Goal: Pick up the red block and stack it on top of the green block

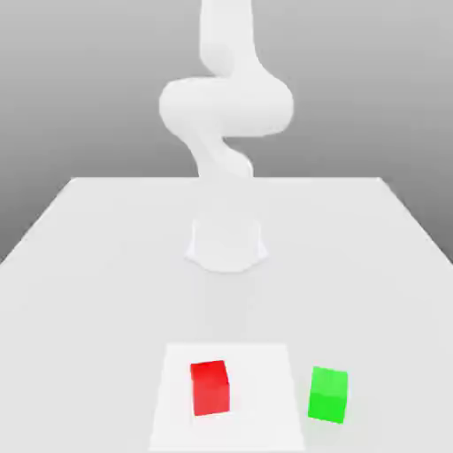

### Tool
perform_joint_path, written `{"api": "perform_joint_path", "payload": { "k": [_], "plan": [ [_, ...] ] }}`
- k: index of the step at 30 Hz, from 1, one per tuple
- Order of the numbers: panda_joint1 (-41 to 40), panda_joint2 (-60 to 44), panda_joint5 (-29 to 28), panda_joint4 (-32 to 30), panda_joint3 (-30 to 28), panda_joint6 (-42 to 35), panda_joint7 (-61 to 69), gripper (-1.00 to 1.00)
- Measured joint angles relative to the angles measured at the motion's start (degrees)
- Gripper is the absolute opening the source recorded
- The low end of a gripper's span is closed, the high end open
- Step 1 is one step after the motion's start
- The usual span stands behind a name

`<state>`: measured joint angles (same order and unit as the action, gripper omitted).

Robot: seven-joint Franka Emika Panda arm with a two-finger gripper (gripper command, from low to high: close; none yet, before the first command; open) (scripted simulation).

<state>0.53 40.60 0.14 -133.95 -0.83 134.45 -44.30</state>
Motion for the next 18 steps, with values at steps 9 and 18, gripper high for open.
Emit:
{"api": "perform_joint_path", "payload": {
  "k": [9, 18],
  "plan": [
    [1.5, -19.06, 0.85, -7.89, -2.62, 9.72, 5.85, 0.0],
    [1.77, -37.76, 1.47, -15.64, -4.02, 19.25, 11.43, 0.0]
  ]
}}
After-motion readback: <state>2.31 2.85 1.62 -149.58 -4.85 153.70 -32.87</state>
